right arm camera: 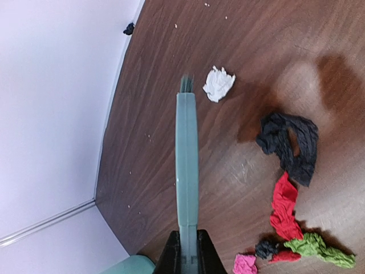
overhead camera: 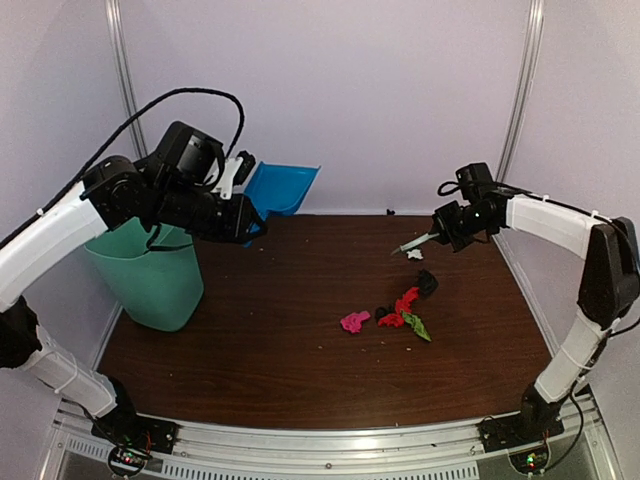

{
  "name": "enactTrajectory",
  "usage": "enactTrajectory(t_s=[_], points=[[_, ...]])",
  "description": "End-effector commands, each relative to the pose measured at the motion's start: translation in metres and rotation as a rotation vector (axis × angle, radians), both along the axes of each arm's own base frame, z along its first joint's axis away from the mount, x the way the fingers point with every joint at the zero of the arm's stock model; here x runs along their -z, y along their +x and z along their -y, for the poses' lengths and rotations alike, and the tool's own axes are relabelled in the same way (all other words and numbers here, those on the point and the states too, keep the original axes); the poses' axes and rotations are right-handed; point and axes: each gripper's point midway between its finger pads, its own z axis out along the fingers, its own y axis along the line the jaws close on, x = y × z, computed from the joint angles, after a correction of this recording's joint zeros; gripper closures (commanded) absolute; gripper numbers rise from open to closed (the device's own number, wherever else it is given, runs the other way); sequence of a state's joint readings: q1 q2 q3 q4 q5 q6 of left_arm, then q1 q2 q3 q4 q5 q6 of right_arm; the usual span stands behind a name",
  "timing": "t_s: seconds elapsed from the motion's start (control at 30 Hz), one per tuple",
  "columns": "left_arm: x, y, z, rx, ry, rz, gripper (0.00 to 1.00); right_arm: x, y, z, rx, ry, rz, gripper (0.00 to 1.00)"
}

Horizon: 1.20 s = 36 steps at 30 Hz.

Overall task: Sweep away the paper scraps from the table
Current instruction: Sweep the paper scraps at the center of the board.

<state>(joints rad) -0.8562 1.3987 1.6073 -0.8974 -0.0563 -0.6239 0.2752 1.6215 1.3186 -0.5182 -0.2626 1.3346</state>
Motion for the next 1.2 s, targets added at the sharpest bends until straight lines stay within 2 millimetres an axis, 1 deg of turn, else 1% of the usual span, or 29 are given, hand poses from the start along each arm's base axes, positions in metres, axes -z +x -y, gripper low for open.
enactTrajectory(t_s=[0.0, 0.07, 0.1, 0.2, 0.3, 0.37, 0.5, 0.6, 0.63, 0.73, 0.8, 0.83, 0.9, 1.0, 1.17], points=[[0.002, -0.01, 0.011, 0.018, 0.003, 0.024, 1.0, 0.003, 0.048, 0.004, 0.027, 0.019, 0.039, 1.0], [0.007, -0.015, 0.015, 0.038, 0.027, 0.025, 1.0, 0.011, 0.066, 0.008, 0.046, 0.021, 0.018, 1.0], [0.01, -0.018, 0.017, 0.048, 0.042, 0.024, 1.0, 0.018, 0.074, 0.011, 0.055, 0.022, 0.006, 1.0], [0.018, -0.023, 0.018, 0.07, 0.075, 0.019, 1.0, 0.033, 0.092, 0.016, 0.078, 0.037, -0.021, 1.0], [0.026, -0.026, 0.018, 0.087, 0.096, 0.011, 1.0, 0.047, 0.098, 0.022, 0.096, 0.036, -0.055, 1.0], [0.032, -0.026, 0.017, 0.096, 0.112, 0.008, 1.0, 0.057, 0.092, 0.026, 0.099, 0.022, -0.094, 1.0], [0.039, -0.025, 0.02, 0.116, 0.142, 0.011, 1.0, 0.075, 0.064, 0.03, 0.091, 0.004, -0.166, 1.0], [0.045, -0.023, 0.026, 0.15, 0.168, 0.016, 1.0, 0.085, 0.039, 0.034, 0.098, 0.004, -0.188, 1.0], [0.045, -0.023, 0.027, 0.165, 0.176, 0.022, 1.0, 0.094, 0.027, 0.037, 0.099, 0.0, -0.209, 1.0], [0.048, -0.023, 0.03, 0.199, 0.195, 0.038, 1.0, 0.1, 0.003, 0.04, 0.079, -0.018, -0.238, 1.0], [0.053, -0.023, 0.031, 0.22, 0.209, 0.045, 1.0, 0.098, -0.014, 0.044, 0.062, -0.034, -0.246, 1.0], [0.056, -0.023, 0.031, 0.228, 0.215, 0.046, 1.0, 0.102, -0.023, 0.046, 0.057, -0.045, -0.264, 1.0], [0.063, -0.025, 0.031, 0.241, 0.231, 0.043, 1.0, 0.101, -0.039, 0.05, 0.048, -0.063, -0.273, 1.0], [0.072, -0.026, 0.028, 0.249, 0.251, 0.037, 1.0, 0.098, -0.063, 0.056, 0.031, -0.088, -0.286, 1.0], [0.09, -0.031, 0.019, 0.248, 0.287, 0.012, 1.0, 0.09, -0.101, 0.068, 0.009, -0.143, -0.296, 1.0]])
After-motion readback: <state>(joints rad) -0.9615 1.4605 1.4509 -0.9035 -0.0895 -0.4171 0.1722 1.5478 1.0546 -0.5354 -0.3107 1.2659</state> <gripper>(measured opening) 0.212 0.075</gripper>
